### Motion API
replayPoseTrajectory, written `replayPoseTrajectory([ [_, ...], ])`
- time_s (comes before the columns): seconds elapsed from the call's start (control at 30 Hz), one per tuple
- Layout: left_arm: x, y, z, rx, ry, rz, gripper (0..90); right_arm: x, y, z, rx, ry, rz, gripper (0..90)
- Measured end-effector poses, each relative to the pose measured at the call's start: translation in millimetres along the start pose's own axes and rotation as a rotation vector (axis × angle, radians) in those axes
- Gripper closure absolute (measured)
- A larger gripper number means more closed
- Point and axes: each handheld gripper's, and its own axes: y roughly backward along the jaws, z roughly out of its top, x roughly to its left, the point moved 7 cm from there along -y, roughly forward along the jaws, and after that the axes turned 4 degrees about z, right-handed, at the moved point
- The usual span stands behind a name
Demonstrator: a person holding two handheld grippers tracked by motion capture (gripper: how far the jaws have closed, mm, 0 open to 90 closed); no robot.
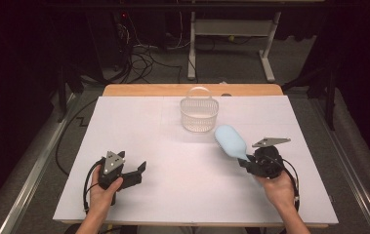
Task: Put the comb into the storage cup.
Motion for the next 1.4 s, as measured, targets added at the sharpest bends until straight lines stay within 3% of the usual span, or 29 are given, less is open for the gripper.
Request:
replayPoseTrajectory([
  [0.8,-20.1,-7.4,9.5,0.006,-0.007,-0.034,16.4,26.9,-1.7,1.3,-0.04,0.036,0.07,70.2],
  [1.4,-43.1,-16.3,14.2,0.013,-0.044,-0.079,17.4,45.9,-4.2,5.3,-0.06,0.069,0.103,70.2],
])
